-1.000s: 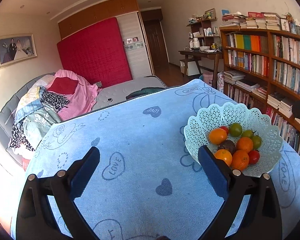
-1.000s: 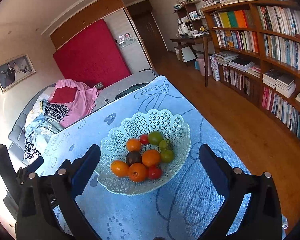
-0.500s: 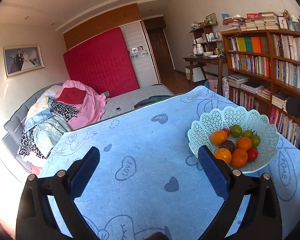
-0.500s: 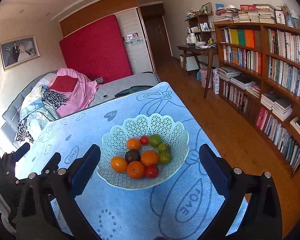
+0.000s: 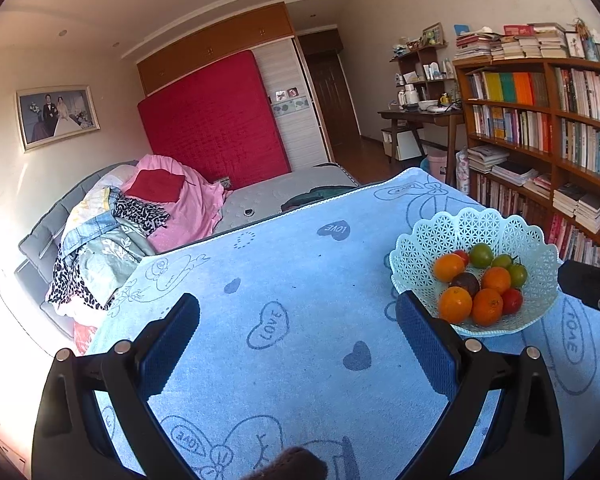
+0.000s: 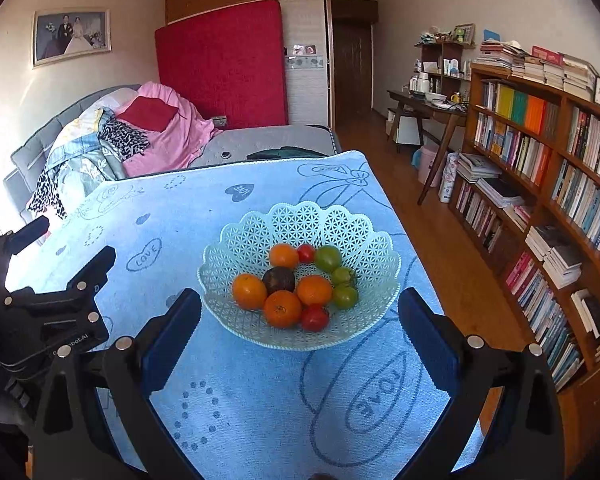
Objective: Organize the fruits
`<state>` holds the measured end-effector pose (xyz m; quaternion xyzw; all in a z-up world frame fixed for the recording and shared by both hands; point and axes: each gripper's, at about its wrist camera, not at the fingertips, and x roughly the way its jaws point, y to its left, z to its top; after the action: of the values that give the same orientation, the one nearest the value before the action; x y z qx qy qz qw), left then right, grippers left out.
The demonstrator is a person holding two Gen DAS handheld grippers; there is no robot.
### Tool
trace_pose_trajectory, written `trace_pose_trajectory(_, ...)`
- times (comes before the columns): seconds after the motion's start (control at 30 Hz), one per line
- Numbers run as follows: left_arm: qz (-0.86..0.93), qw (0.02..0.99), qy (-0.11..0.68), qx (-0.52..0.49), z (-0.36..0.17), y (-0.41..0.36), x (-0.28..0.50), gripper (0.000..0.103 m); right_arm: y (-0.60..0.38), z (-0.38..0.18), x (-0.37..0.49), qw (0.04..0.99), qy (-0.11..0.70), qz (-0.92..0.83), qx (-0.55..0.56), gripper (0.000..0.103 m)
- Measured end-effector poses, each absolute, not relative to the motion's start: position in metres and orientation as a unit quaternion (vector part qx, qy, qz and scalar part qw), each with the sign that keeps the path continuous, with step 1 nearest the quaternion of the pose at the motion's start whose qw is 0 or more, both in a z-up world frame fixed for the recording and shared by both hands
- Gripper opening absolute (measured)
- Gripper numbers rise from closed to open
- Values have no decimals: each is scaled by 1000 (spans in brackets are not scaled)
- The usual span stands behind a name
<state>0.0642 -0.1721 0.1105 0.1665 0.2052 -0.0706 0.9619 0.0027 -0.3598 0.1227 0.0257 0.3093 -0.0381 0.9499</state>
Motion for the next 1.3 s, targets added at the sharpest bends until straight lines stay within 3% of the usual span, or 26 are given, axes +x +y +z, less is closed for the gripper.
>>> trace_pose_trajectory(1.3,-69,954,212,201,101,-193,70,98,-354,104,11,936,347,-38,-47,100)
